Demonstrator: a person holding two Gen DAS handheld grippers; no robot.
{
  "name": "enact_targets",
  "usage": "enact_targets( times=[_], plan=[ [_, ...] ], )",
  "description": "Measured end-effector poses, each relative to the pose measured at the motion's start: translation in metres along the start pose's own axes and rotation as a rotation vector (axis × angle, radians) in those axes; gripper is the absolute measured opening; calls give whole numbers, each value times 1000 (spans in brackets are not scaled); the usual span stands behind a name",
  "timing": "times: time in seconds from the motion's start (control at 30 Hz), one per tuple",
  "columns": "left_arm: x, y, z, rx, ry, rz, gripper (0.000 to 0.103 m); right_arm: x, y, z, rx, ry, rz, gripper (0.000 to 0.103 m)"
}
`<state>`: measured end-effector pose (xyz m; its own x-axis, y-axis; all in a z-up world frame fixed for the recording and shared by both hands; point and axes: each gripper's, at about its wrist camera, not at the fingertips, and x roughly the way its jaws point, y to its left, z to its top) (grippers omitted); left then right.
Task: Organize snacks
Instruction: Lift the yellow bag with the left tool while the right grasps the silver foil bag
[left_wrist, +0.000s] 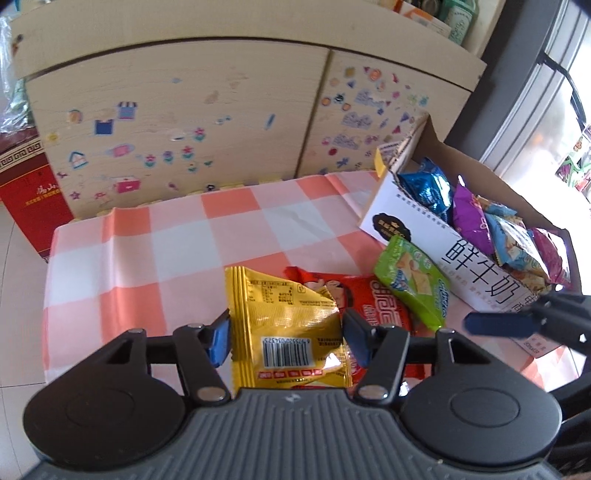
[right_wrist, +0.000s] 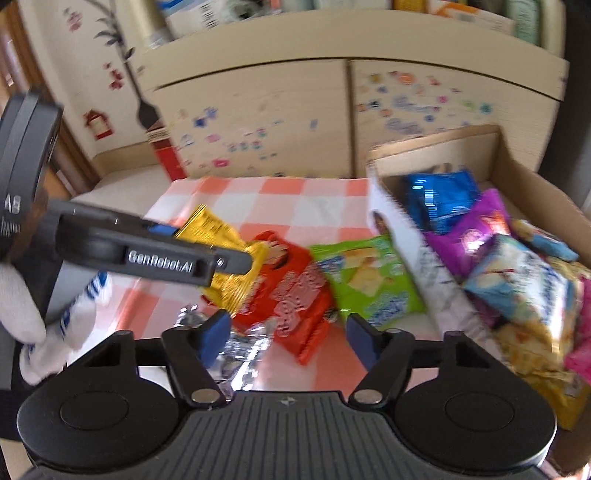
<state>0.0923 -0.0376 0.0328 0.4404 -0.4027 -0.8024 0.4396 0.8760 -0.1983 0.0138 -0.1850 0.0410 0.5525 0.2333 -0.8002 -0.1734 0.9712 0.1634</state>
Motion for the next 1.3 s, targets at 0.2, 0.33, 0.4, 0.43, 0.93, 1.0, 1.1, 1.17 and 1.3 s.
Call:
enact_targets(
  times=[0.2, 0.33, 0.4, 0.43, 0.93, 1.0, 1.1, 1.17, 1.3],
  plan=[
    [-7, 18, -7, -27, -3, 11, 59, 14, 17, -2, -98, -5, 58, 73],
    [-8, 26, -13, -38, 7, 13, 59, 23, 24, -1, -123, 8, 95, 73],
    [-7, 29, -15, -39, 16, 18, 59, 27, 28, -3, -138, 17, 102, 73],
    [-6, 31, -16, -42, 22, 18, 59, 29, 30, -3, -151, 29, 105, 73],
    [-4, 42, -17, -62, 49, 88, 72, 21, 59, -14, -411, 102, 148, 88],
    [-2, 42, -18, -51, 84, 96, 72, 21, 61, -16, -425, 73, 143, 89],
    [1, 45, -23, -72, 117, 86, 72, 23, 65, -18, -436, 71, 158, 89],
    [-2, 46, -25, -64, 109, 71, 72, 23, 65, -18, -448, 78, 165, 89],
    [-9, 46, -25, -8, 74, 52, 72, 23, 64, -16, -444, 108, 175, 87]
  ],
)
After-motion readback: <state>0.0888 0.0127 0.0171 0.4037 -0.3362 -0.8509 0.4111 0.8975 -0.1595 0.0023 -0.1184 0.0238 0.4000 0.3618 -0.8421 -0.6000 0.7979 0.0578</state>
